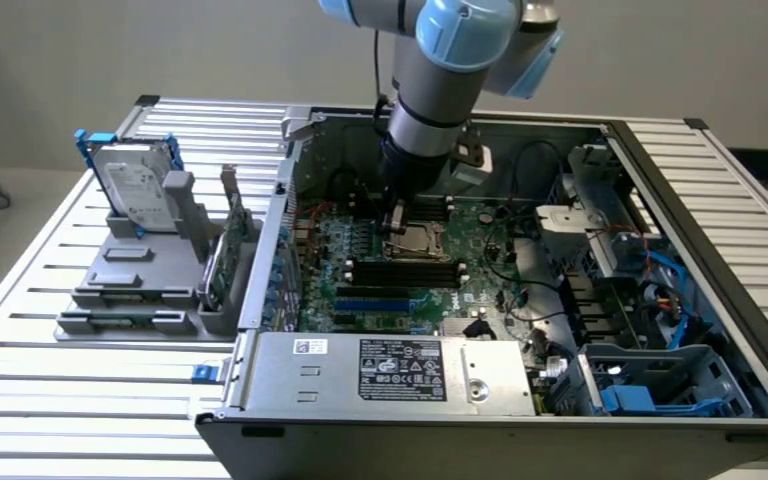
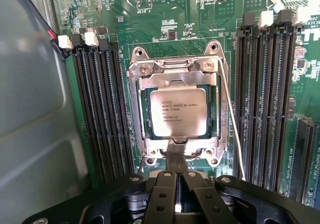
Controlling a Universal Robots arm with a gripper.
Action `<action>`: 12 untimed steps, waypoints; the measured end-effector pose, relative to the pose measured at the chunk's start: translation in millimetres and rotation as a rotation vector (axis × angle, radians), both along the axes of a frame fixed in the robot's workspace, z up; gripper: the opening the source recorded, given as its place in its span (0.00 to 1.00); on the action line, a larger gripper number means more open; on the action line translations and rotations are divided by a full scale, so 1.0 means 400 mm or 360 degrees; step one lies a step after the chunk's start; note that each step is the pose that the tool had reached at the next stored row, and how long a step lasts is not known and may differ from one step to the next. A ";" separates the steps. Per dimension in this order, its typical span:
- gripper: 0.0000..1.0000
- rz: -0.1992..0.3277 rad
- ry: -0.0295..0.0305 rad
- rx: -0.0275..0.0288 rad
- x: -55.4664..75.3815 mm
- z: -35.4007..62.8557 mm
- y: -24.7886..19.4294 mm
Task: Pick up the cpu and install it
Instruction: 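Close the cpu cover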
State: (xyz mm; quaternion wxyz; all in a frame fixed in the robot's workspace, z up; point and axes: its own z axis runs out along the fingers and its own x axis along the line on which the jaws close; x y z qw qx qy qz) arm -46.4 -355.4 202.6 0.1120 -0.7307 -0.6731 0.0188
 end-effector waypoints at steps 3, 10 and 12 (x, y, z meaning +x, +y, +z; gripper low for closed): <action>0.11 0.0000 -0.00002 0.00003 0.000 0.002 -0.002; 0.11 0.0000 0.00000 0.00000 0.005 0.002 -0.002; 0.11 0.0000 -0.00002 -0.00003 0.006 0.002 -0.002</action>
